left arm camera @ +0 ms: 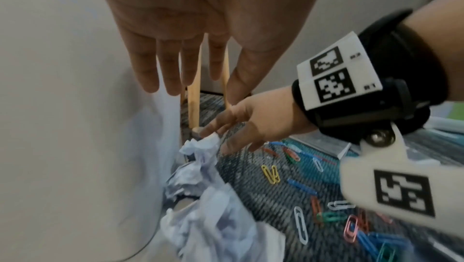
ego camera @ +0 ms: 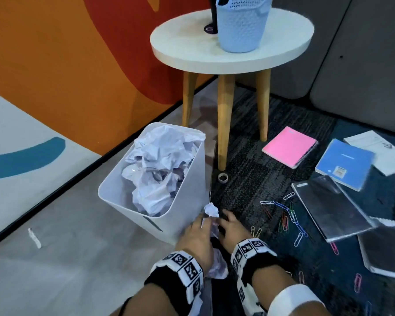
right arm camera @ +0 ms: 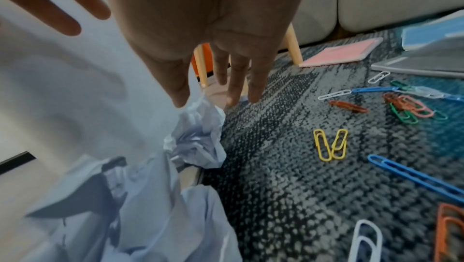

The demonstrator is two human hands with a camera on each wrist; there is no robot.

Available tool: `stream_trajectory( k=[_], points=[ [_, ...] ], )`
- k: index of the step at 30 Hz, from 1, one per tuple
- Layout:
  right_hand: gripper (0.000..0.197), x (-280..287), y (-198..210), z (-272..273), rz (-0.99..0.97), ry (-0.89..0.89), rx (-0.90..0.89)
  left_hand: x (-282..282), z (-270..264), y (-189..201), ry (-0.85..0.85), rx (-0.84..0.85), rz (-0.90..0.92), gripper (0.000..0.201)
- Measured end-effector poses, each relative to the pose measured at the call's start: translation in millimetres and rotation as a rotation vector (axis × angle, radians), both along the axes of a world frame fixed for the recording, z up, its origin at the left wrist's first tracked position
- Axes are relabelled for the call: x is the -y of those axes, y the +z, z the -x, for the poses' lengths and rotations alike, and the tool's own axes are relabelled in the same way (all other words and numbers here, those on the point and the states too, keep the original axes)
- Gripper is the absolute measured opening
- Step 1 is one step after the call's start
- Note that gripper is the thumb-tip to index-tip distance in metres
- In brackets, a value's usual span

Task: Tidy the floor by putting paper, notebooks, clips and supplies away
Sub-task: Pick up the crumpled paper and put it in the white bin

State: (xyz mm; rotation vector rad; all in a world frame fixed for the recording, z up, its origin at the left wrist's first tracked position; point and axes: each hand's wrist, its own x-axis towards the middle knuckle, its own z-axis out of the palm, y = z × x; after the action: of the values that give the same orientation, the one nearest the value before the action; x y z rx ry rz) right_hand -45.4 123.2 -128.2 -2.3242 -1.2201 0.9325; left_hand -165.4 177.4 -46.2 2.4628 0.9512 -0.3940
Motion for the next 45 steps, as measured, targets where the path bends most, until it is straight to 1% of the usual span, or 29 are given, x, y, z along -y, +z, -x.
stream_trajectory(
  k=[2, 4, 6, 9, 12, 14, 16, 18, 19, 23, 25, 29, 32, 35, 37, 40, 43, 45],
  points=[
    [0.040, -7.2, -8.8, 0.6, 0.033, 0.011, -0.007, -4.6, 4.6, -10.0, -0.009, -0.019, 0.014, 0.072],
    [0.045, -12.5, -17.2, -1.1, 0.065, -0.005, -0.033, -8.5, 6.2, -20.8, -0.018, -0.049, 0.031, 0.074],
    [0.045, -14.1, -22.9, -0.1, 0.079, -0.032, -0.044, -11.8, 5.9, -29.2, -0.007, -0.066, 0.050, 0.073],
    [0.040, -10.4, -28.1, 3.1, 0.031, -0.075, -0.050, -13.1, 4.8, -38.0, 0.015, -0.029, 0.048, 0.072],
    [0.036, -0.6, -25.4, 0.0, -0.038, -0.167, -0.120, -7.6, 2.6, -42.1, 0.033, 0.012, 0.054, 0.074],
    [0.033, 6.3, -12.2, -7.1, -0.081, -0.261, -0.130, -3.4, -1.3, -41.9, 0.045, 0.035, 0.056, 0.080],
    [0.026, 13.6, 5.5, -17.8, -0.139, -0.362, -0.156, 0.3, -6.6, -38.5, 0.053, 0.043, 0.065, 0.091],
    [0.020, 20.3, 24.5, -30.0, -0.252, -0.449, -0.248, 3.4, -13.6, -31.1, 0.059, 0.067, 0.075, 0.103],
    [0.018, 23.1, 34.1, -34.6, -0.326, -0.458, -0.292, 5.1, -17.8, -25.0, 0.059, 0.089, 0.079, 0.107],
    [0.019, 30.8, 69.0, -46.1, -0.490, -0.438, -0.478, 7.9, -33.3, -5.9, 0.067, 0.178, 0.030, 0.105],
    [0.017, 31.0, 82.2, -47.9, -0.535, -0.401, -0.507, 6.6, -38.4, -1.0, 0.070, 0.202, -0.022, 0.098],
    [0.016, 33.1, 101.3, -47.7, -0.579, -0.347, -0.499, 8.6, -45.7, 18.4, 0.123, 0.249, -0.071, 0.066],
    [0.025, 34.9, 113.7, -47.4, -0.619, -0.318, -0.432, 9.2, -49.2, 37.4, 0.151, 0.291, -0.111, 0.049],
    [0.027, 36.5, 132.4, -47.2, -0.708, -0.305, -0.342, 9.0, -51.6, 60.7, 0.159, 0.352, -0.147, 0.042],
    [0.030, 36.0, 150.5, -46.5, -0.809, -0.294, -0.228, 8.3, -52.3, 79.8, 0.161, 0.404, -0.171, 0.038],
    [0.038, 34.0, 184.7, -43.3, -0.942, -0.218, -0.074, 6.8, -51.0, 111.4, 0.138, 0.462, -0.213, 0.036],
    [0.038, 27.8, 216.8, -38.0, -1.034, -0.165, 0.016, 2.6, -47.7, 148.2, 0.116, 0.481, -0.308, 0.033],
    [0.036, 19.9, 234.6, -31.6, -1.080, -0.129, 0.039, -4.8, -41.1, 172.9, 0.116, 0.475, -0.387, 0.034]
  ],
)
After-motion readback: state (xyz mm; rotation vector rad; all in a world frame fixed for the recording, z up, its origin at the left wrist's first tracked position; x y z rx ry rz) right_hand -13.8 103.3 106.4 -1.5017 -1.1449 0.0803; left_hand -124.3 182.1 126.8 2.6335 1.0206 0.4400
